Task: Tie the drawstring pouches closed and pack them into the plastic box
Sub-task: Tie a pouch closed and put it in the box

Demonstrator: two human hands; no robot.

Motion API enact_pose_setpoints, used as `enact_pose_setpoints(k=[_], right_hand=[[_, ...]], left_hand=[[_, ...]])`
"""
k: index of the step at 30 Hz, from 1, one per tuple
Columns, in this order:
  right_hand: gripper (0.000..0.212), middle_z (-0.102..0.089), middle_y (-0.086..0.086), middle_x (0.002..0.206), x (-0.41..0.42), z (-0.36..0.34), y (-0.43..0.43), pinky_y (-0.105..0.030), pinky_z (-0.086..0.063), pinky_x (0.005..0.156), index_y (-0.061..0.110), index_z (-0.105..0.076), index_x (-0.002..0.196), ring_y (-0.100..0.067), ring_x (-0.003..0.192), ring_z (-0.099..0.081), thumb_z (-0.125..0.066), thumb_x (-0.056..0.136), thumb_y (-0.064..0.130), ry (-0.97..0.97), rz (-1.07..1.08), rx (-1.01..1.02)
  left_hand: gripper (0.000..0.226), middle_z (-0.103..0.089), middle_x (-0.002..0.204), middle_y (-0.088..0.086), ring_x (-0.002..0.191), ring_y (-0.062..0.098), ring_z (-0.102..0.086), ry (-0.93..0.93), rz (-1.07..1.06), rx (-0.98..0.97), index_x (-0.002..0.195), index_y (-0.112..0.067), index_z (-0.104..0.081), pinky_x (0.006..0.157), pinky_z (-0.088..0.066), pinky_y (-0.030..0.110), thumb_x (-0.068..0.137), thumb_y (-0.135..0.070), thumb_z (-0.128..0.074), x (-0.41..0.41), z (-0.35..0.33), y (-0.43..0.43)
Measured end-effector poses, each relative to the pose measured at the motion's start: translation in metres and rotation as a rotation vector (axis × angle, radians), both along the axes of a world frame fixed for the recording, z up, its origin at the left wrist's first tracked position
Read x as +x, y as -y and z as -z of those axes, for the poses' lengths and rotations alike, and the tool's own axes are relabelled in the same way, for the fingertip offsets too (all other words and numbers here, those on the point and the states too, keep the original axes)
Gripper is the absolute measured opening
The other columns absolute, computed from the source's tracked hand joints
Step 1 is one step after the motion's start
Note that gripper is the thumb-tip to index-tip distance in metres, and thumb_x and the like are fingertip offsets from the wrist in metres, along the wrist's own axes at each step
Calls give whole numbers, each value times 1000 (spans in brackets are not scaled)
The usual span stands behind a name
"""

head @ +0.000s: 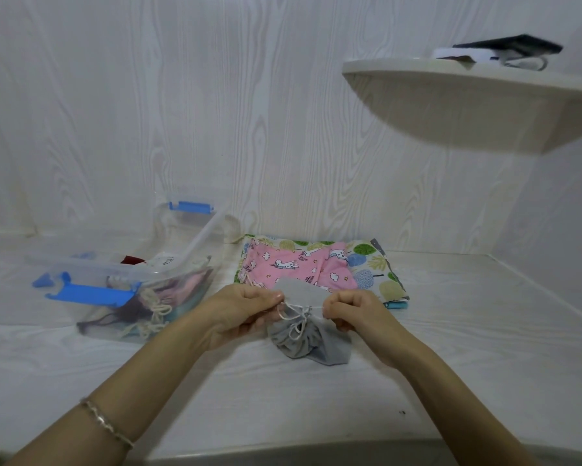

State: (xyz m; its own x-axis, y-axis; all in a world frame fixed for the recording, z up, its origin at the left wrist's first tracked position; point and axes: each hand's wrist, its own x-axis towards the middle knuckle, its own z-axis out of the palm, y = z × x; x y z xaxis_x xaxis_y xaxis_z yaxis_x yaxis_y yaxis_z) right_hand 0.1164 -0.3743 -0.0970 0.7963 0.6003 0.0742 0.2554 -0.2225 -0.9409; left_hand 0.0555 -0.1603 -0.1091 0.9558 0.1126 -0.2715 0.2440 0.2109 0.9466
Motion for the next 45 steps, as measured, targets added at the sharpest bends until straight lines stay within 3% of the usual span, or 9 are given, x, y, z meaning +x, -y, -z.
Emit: enact_pose_setpoints(k=[15, 19, 21, 25, 27, 30, 34, 39, 45], right_hand=[[5, -66, 5, 78, 5, 11, 18, -29, -46, 75, 18, -70, 83, -7, 73, -58, -70, 82, 22, 105, -77, -207], [64, -59, 12, 111, -8, 15, 1, -21, -51, 83, 40, -49, 125, -4, 95, -59, -82, 71, 35, 153, -204, -302], [56, -62, 11, 108, -12, 18, -12, -25, -53, 82, 37, -53, 124, -7, 94, -62, -80, 76, 29, 270, -230, -331], [20, -70, 4, 96, -7, 9, -25, -39, -54, 81, 25, -68, 100, -14, 86, -66, -72, 81, 20, 369, -166, -246], [19, -71, 3, 94, -3, 1, -28, -36, -54, 80, 23, -68, 99, -12, 84, -66, -71, 82, 16, 377, -126, -204], [23, -72, 2, 92, 0, -10, -34, -31, -54, 77, 22, -69, 101, -14, 82, -67, -71, 81, 12, 363, -99, -148], [24, -72, 5, 91, -5, -32, -38, -14, -49, 72, 23, -70, 100, -1, 79, -63, -72, 81, 8, 405, -120, -78], [24, -73, 7, 88, -16, -76, -32, -15, -49, 70, 21, -71, 97, -2, 80, -66, -74, 79, 5, 447, -126, 38], [24, -73, 2, 91, -30, -130, -38, -16, -51, 71, 14, -71, 102, -5, 82, -68, -74, 81, 3, 599, -145, 124]], left_hand=[[10, -70, 59, 10, 44, 7, -63, 22, -307, -94, 82, -5, -67, 44, -50, 13, 90, -3, -62, 3, 15, -1], [5, -69, 59, 12, 43, 8, -63, 11, -288, -122, 92, -2, -67, 39, -48, 14, 90, -4, -62, 1, 17, 4], [7, -70, 64, 14, 46, 9, -64, 24, -275, -113, 93, -1, -66, 41, -49, 14, 91, -7, -62, -1, 17, 6], [41, -62, 72, 11, 54, 15, -55, 53, -298, 434, 81, -4, -59, 48, -43, 21, 94, -42, -54, -6, 12, 3], [70, -59, 62, 8, 49, 16, -50, -119, -81, 523, 73, -6, -62, 46, -36, 18, 92, -66, -31, -8, 4, 0], [119, -71, 88, 21, 72, 26, -69, -392, 418, 104, 114, 11, -63, 59, -54, 24, 75, -85, -4, -7, -7, 5], [125, -55, 122, 38, 100, 46, -64, -313, 401, -335, 129, 12, -50, 86, -52, 50, 69, -91, -11, 10, -16, 17], [98, -58, 128, 27, 112, 46, -56, -8, 275, -518, 129, -6, -56, 98, -44, 59, 82, -82, -16, 20, -44, 31], [89, -70, 102, 18, 84, 29, -71, 257, 170, -493, 111, -5, -63, 74, -59, 41, 87, -76, -16, 13, -113, 28]])
